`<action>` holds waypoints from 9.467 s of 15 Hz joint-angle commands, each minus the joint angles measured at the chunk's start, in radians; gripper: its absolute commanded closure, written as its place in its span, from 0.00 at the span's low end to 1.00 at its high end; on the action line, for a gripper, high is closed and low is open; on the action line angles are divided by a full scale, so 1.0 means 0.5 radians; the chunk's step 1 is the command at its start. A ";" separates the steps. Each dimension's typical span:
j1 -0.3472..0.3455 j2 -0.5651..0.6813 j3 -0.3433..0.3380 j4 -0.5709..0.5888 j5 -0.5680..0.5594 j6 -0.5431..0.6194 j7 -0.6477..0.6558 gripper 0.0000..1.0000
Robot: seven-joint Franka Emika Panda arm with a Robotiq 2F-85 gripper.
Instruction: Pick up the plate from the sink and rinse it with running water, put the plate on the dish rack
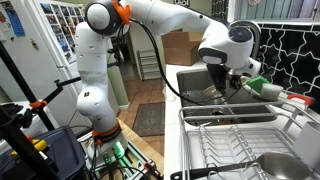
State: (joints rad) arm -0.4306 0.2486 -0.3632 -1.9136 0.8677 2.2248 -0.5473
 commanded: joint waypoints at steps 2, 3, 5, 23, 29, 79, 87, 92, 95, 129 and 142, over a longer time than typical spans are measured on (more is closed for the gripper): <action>0.031 -0.199 -0.003 -0.081 -0.502 0.094 0.192 0.97; 0.024 -0.227 0.001 -0.075 -0.583 0.103 0.205 0.97; 0.016 -0.289 0.003 -0.066 -0.744 0.107 0.226 0.97; 0.006 -0.444 -0.041 0.084 -1.196 -0.038 0.387 0.97; -0.006 -0.439 -0.091 0.306 -1.501 -0.247 0.646 0.97; -0.201 -0.706 -0.474 0.618 -2.165 -0.972 0.227 0.97; -0.185 -0.735 -0.467 0.371 -2.148 -0.932 0.322 0.97; -0.186 -0.731 -0.473 0.304 -2.087 -0.874 0.358 0.97; -0.181 -0.743 -0.471 0.263 -2.058 -0.840 0.356 0.97; -0.189 -0.701 -0.448 0.012 -2.246 -0.633 0.432 0.64; -0.187 -0.713 -0.450 0.041 -2.287 -0.629 0.408 0.00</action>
State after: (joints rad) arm -0.5302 -0.0871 -0.5848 -1.8771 -0.2531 1.8961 -0.3449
